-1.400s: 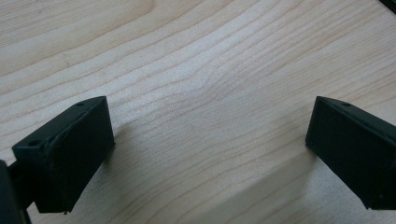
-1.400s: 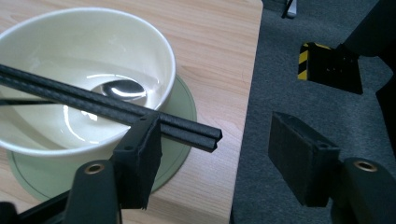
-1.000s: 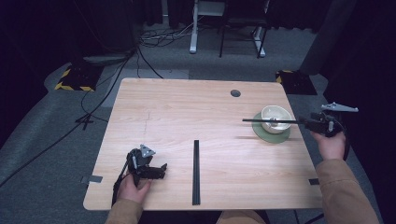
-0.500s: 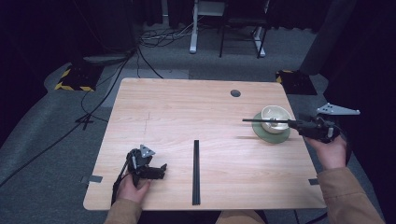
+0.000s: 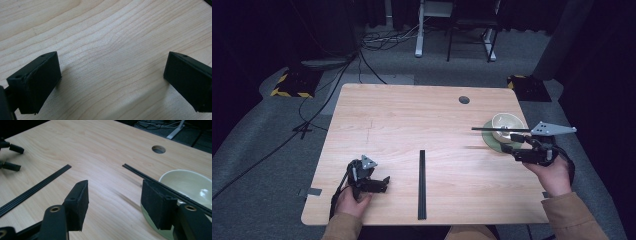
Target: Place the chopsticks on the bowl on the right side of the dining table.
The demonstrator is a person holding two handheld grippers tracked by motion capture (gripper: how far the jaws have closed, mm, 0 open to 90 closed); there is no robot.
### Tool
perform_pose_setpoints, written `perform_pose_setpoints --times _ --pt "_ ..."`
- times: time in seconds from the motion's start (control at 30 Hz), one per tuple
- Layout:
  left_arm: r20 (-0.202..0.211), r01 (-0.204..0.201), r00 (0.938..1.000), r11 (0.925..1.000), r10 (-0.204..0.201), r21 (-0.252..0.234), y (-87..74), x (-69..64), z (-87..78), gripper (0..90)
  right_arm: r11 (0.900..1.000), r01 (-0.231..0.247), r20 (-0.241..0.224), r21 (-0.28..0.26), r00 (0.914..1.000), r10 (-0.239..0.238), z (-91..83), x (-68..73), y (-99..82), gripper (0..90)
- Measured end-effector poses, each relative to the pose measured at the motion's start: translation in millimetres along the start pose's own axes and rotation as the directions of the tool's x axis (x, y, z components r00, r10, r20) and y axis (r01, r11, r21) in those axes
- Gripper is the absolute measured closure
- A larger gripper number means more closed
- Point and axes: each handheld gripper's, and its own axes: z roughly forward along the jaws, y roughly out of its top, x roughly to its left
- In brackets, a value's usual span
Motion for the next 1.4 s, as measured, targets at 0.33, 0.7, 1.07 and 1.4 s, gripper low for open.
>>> perform_pose_setpoints --times 0.33,0.7,1.07,1.4 --pt "-0.001 0.0 1.0 1.0 0.0 -0.001 0.0 0.0 0.1 1.3 0.9977 0.014 -0.02 0.066 0.9997 -0.013 13.2 23.2 -16.1 39.0" --pt "-0.001 0.0 1.0 1.0 0.0 -0.001 0.0 0.0 0.1 1.3 0.9932 0.029 0.003 0.113 0.9996 -0.03 41.1 44.9 -43.0 40.9" --pt "-0.001 0.0 1.0 1.0 0.0 -0.001 0.0 0.0 0.1 1.3 0.9909 0.017 -0.003 0.134 0.9999 -0.016 68.1 59.1 -69.9 42.4" --pt "0.001 0.0 1.0 1.0 0.0 0.0 -0.1 -0.1 0.0 1.3 0.9868 -0.017 -0.019 0.161 0.9996 0.02 82.1 61.6 -90.4 41.7"
